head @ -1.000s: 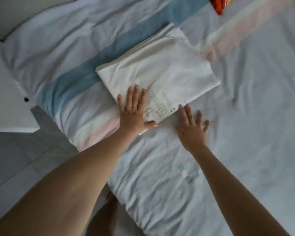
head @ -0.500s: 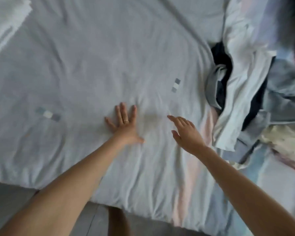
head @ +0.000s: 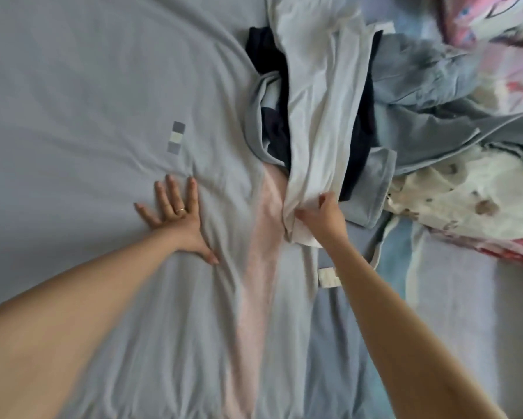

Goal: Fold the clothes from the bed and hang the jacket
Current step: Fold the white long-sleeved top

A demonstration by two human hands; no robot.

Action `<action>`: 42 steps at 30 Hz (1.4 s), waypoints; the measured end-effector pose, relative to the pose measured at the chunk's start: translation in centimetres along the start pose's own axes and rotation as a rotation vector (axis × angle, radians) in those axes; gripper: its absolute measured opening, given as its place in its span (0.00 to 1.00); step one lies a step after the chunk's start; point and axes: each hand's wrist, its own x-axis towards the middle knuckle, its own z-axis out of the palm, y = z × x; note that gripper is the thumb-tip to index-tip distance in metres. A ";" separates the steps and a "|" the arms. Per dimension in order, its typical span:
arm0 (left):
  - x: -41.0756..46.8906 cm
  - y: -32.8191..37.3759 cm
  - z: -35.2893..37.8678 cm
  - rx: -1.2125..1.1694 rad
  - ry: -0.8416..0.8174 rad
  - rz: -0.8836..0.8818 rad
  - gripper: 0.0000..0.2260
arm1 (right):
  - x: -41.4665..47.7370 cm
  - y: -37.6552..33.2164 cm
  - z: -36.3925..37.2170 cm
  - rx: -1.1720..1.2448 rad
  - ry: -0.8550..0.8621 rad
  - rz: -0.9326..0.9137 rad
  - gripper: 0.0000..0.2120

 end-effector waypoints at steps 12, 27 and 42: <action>-3.3 -0.6 -1.8 -0.127 0.009 0.103 0.64 | -13.3 -4.4 -2.3 0.011 0.027 -0.228 0.21; -34.2 -15.3 -16.2 -0.808 0.744 0.618 0.06 | -43.2 -28.8 -7.1 0.467 -0.188 -0.803 0.24; -40.7 -33.9 -29.0 -0.198 0.769 0.531 0.25 | -56.3 -38.7 -11.4 1.122 0.303 -0.712 0.19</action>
